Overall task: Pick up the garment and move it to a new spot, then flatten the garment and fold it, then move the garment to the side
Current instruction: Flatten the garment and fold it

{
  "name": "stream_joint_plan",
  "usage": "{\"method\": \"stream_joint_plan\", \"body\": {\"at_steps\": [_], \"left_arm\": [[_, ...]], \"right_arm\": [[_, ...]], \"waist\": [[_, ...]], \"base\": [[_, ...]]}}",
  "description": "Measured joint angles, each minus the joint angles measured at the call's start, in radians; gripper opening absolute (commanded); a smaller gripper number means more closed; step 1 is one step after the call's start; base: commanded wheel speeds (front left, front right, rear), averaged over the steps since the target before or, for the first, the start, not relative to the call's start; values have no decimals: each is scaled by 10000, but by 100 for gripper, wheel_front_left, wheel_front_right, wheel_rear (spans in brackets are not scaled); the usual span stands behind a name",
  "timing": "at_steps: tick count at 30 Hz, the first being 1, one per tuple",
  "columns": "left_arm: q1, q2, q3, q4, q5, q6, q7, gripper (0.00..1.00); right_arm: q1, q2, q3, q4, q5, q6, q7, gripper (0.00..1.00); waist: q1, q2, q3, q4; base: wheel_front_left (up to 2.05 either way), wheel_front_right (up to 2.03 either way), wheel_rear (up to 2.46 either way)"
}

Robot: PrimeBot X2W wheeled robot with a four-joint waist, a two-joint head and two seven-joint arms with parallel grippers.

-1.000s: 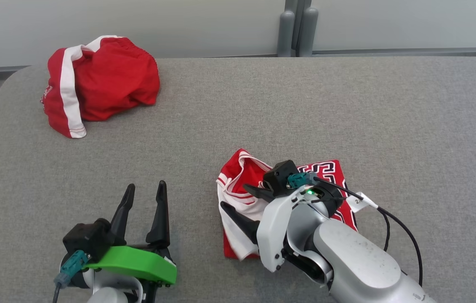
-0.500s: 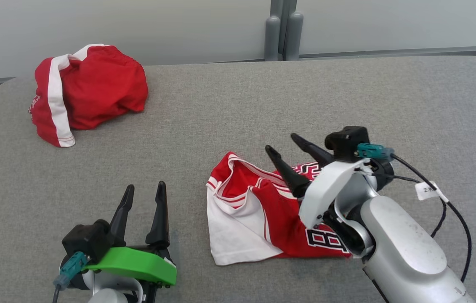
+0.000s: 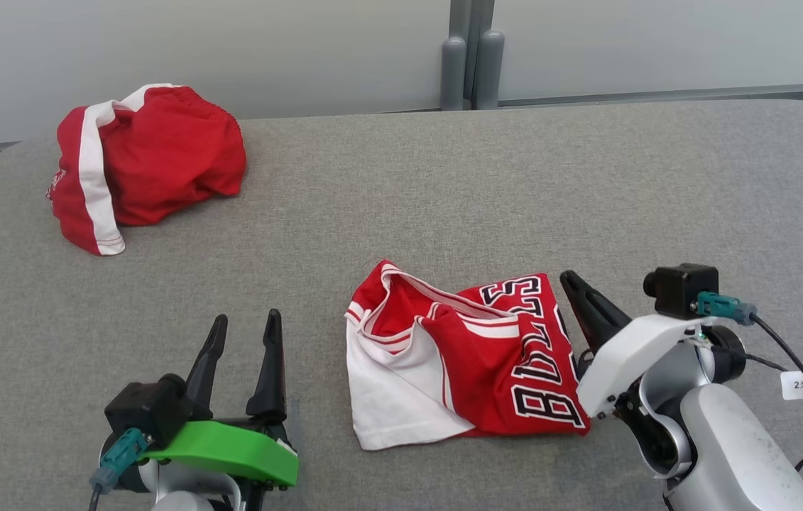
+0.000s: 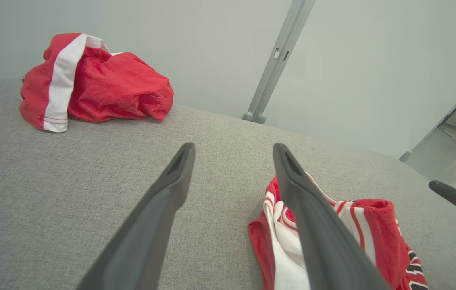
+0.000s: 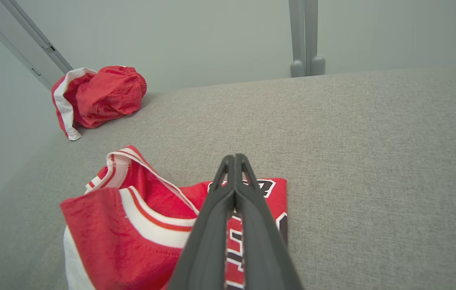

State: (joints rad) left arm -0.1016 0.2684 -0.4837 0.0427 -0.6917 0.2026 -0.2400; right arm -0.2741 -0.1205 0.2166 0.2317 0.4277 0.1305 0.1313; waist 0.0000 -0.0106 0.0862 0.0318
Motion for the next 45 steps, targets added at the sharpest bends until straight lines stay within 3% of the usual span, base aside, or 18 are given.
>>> {"method": "stream_joint_plan", "body": {"at_steps": [6,16,26,34,40,45], "left_arm": [[40,58,-27,-63,2,46,27,100],[40,148,-61,-159,8,104,100,100],[69,190,-10,-215,-10,176,94,100],[58,205,33,-236,-27,178,58,100],[52,198,69,-217,-31,190,38,100],[49,196,92,-205,-35,192,12,100]], "right_arm": [[353,167,-119,616,123,0,-199,0],[-132,368,675,2176,414,0,-755,0],[-732,579,2625,2972,725,0,-957,0],[-1152,698,4901,3728,999,0,-1131,0],[-1362,702,5958,4102,1139,0,-1396,0],[-1844,704,6105,4136,1321,0,-1964,0]], "waist": [[0,0,31,160],[0,0,99,603],[0,0,81,874],[0,0,141,970],[0,0,185,966],[0,0,184,903]], "base": [[0,0,0],[0,0,0],[0,0,0],[0,0,0],[0,0,0],[0,0,0]]}}
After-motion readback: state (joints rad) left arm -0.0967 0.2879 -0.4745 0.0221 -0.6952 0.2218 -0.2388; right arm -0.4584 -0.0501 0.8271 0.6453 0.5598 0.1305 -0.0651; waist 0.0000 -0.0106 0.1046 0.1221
